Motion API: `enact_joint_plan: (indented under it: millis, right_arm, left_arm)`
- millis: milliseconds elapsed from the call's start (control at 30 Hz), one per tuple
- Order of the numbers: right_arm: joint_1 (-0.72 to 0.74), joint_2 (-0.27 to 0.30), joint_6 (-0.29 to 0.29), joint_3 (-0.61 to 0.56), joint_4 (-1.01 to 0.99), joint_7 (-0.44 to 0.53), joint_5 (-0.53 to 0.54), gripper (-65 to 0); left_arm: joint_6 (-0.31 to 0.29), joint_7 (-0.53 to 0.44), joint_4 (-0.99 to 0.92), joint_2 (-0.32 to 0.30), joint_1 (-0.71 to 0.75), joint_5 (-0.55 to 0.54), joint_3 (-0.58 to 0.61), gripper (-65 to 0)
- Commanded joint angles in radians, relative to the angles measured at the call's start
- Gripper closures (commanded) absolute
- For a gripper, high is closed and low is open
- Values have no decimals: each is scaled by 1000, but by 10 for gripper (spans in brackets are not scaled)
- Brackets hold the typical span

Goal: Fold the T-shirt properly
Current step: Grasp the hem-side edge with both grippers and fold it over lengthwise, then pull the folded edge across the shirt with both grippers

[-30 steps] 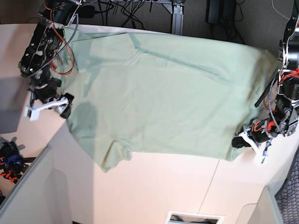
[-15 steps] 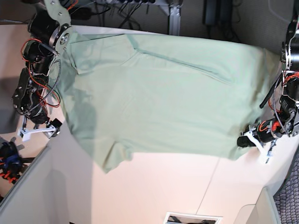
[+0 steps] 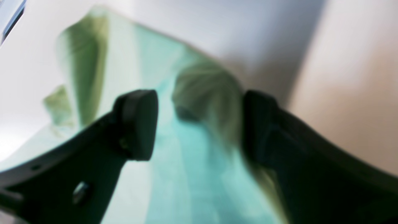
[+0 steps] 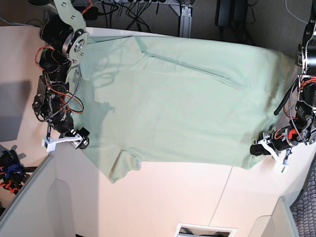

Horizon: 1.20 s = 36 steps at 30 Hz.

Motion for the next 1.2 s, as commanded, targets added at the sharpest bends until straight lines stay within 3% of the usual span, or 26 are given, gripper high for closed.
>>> enact_joint_plan:
  millis: [0, 67, 100, 200, 400, 667, 900, 1167]
  right_arm:
    - [18, -6, 1, -17, 6, -19, -10, -428]
    - [18, -11, 1, -51, 6, 7, -25, -393]
    - [18, -11, 0, -69, 7, 26, -42, -317]
    - [18, -11, 1, -90, 11, 89, -86, 0]
    - [13, -9, 4, -89, 94, 35, -83, 0]
    - [-139, 51, 19, -90, 455, -111, 71, 0]
    - [-312, 118, 23, -90, 637, -136, 158, 0]
    - [-491, 127, 23, -89, 778, -136, 160, 0]
  left_arm:
    - [-17, -13, 14, -14, -32, -13, -2, 0]
    - [-17, -13, 14, -14, -32, -12, -2, 0]
    - [-17, -13, 14, -14, -32, -11, -2, 0]
    - [-17, -14, 14, -14, -32, -11, -2, 0]
    - [-17, -2, 24, -28, -34, -103, -2, 0]
    - [-17, 266, 364, -135, 94, -327, -2, 0]
    - [-17, 320, 589, -238, 269, -387, -2, 0]
    - [-17, 377, 739, -294, 414, -410, -2, 0]
